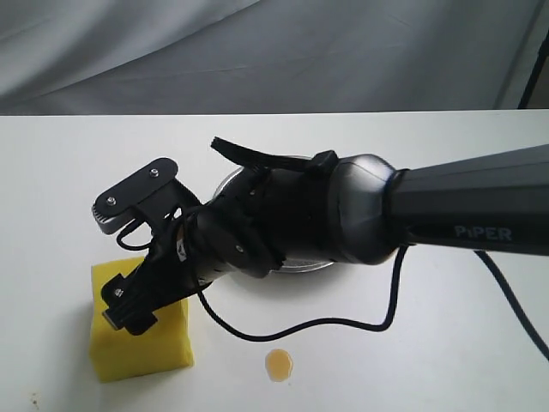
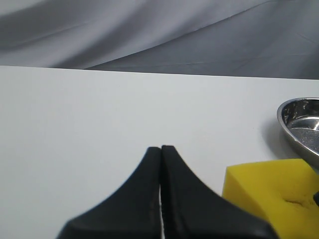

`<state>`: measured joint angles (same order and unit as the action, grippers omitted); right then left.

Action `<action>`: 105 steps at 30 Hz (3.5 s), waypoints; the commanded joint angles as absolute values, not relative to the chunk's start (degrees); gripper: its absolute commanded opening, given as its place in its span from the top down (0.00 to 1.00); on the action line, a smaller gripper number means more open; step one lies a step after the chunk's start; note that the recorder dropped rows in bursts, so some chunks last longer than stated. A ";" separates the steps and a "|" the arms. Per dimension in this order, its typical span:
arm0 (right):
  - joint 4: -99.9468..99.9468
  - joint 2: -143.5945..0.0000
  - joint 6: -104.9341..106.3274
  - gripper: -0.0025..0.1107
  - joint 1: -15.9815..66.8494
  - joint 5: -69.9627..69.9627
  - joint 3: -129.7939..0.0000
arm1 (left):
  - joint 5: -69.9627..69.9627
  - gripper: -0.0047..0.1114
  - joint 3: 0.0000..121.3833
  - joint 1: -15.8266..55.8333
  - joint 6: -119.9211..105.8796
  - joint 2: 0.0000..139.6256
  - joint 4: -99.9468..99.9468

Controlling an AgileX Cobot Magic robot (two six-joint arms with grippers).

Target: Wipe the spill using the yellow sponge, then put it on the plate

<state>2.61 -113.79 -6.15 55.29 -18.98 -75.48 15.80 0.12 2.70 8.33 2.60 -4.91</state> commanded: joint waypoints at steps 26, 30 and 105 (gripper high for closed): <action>-3.12 -118.27 -5.99 0.98 54.49 -8.30 -77.83 | 15.05 0.96 0.00 2.64 8.75 2.75 -5.21; -2.56 -118.27 -5.99 0.98 52.17 -12.00 -82.78 | 15.05 0.96 0.00 2.64 8.75 2.75 -5.21; -15.55 -99.77 22.20 0.98 52.78 -45.43 -70.40 | 15.05 0.96 0.00 2.64 8.67 2.75 -5.21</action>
